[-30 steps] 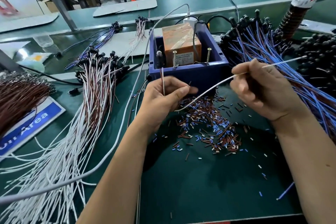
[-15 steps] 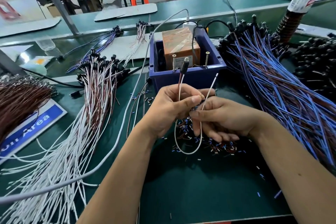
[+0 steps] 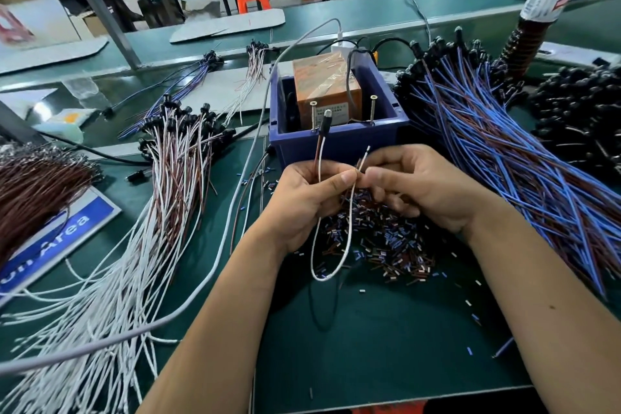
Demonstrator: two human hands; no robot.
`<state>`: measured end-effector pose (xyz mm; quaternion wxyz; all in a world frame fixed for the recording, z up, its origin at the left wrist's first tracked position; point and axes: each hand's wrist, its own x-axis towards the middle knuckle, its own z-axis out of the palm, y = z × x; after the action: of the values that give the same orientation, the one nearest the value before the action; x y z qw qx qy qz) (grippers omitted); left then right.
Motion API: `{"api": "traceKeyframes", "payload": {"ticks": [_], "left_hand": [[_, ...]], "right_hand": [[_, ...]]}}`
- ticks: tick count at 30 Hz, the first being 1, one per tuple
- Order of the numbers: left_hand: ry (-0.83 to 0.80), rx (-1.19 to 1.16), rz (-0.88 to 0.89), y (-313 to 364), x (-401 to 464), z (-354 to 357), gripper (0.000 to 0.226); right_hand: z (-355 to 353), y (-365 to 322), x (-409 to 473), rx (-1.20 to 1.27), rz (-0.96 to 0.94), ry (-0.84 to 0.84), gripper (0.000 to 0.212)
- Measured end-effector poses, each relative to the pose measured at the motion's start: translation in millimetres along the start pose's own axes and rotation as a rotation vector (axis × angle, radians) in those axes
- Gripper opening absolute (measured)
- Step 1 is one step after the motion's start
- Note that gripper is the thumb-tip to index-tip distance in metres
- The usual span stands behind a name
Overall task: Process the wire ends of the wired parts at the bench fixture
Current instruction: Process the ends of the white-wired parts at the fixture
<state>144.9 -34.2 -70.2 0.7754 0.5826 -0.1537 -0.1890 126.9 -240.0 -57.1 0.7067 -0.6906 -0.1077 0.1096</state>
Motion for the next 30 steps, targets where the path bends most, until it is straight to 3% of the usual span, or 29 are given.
{"api": "traceKeyframes", "payload": {"ticks": [11,13,18,21,30], "left_hand": [[-0.012,-0.008,-0.025,-2,0,-5,0.013],[0.022,-0.033,0.024,-2,0,-2,0.012],[0.077,-0.064,0.204,-4,1,9,0.008],[0.127,-0.064,0.252,-6,0,13,0.01],[0.162,-0.148,0.247,-4,0,13,0.013]], "right_hand": [[-1,2,5,0.137,-0.246,0.363,0.015],[3,5,6,0.103,-0.209,0.345,0.018],[16,8,5,0.089,-0.051,0.007,0.033],[23,9,4,0.016,-0.066,0.033,0.036],[37,10,3,-0.022,-0.172,0.136,0.011]]}}
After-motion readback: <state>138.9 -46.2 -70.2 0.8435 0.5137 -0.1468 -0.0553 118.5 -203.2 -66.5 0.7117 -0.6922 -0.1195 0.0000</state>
